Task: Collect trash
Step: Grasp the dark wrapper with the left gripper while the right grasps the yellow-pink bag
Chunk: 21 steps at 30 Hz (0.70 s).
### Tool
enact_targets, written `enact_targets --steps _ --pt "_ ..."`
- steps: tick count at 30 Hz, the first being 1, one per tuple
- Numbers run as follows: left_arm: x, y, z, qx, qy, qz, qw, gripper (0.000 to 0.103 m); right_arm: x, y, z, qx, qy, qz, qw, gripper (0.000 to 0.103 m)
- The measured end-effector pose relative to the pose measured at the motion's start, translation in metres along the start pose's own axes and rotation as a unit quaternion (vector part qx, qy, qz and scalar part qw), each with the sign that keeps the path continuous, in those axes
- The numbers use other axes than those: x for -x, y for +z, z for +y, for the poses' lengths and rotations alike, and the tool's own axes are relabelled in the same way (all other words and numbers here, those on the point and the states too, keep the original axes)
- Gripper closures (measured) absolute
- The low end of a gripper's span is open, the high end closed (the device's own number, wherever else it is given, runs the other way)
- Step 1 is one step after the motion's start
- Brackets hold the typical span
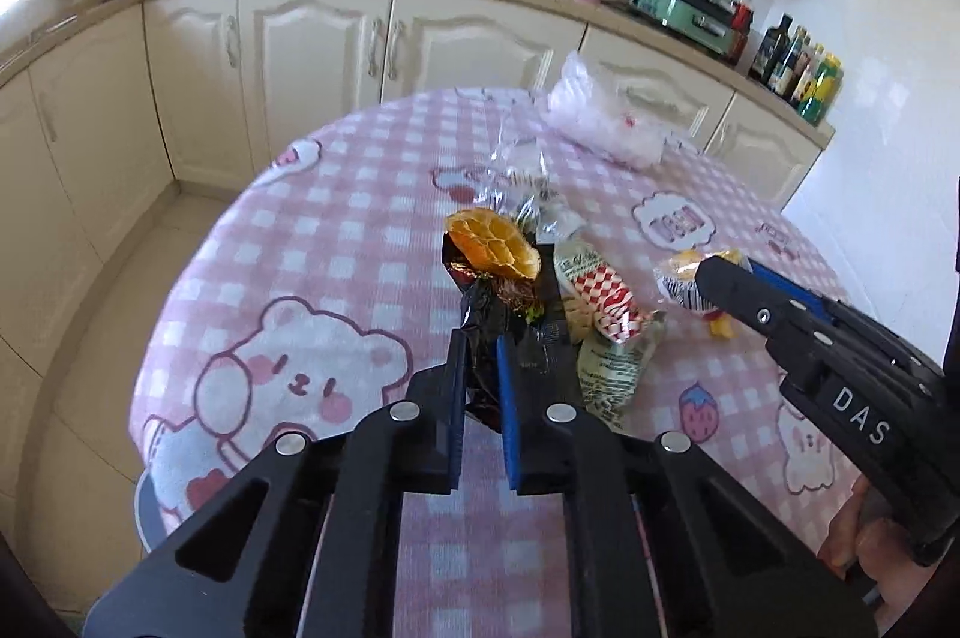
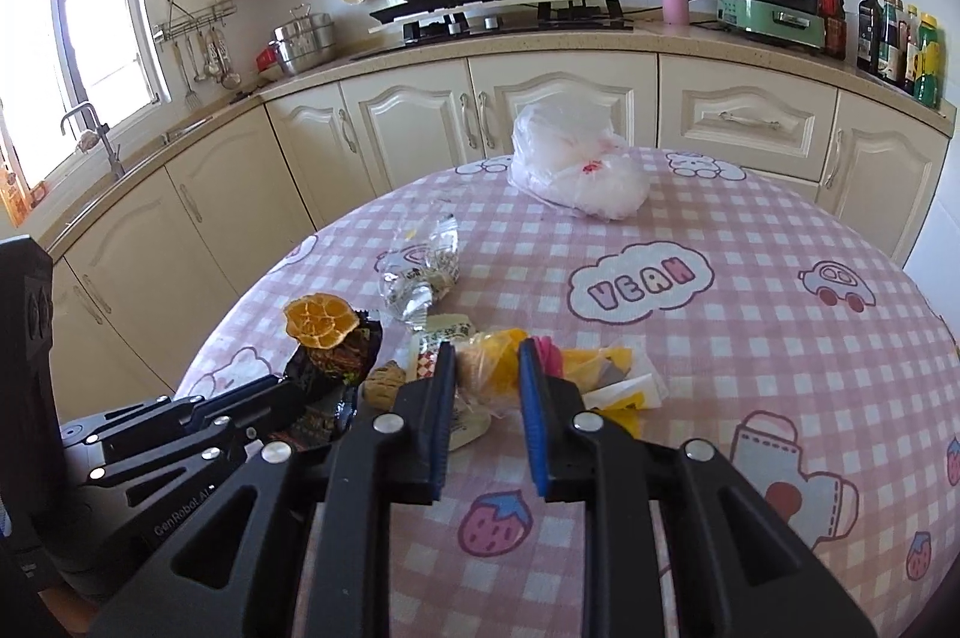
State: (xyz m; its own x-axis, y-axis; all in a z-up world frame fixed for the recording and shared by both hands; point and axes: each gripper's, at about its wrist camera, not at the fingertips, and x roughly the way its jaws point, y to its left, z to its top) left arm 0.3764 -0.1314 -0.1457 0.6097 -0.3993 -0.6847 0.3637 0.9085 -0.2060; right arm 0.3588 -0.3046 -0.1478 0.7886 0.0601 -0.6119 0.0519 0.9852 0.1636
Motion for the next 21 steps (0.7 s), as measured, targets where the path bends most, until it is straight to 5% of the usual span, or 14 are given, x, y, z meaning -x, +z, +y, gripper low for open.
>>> enact_targets --steps 4,10,13,21 --pt "0.021 0.0 -0.004 -0.004 0.001 -0.024 0.9997 0.095 0.014 0.001 0.003 0.002 0.003 -0.013 1.0 0.083" --pt "0.043 0.0 -0.023 -0.071 0.1 -0.05 0.9912 0.103 0.035 0.002 0.01 0.003 0.005 -0.027 1.0 0.083" --pt "0.049 -0.002 -0.013 -0.049 0.064 -0.039 0.996 0.103 0.043 0.0 0.017 0.011 0.011 -0.031 0.999 0.083" --pt "0.076 -0.016 0.002 -0.019 0.057 -0.059 0.9965 0.103 0.059 -0.006 0.031 0.018 0.021 -0.039 0.999 0.083"
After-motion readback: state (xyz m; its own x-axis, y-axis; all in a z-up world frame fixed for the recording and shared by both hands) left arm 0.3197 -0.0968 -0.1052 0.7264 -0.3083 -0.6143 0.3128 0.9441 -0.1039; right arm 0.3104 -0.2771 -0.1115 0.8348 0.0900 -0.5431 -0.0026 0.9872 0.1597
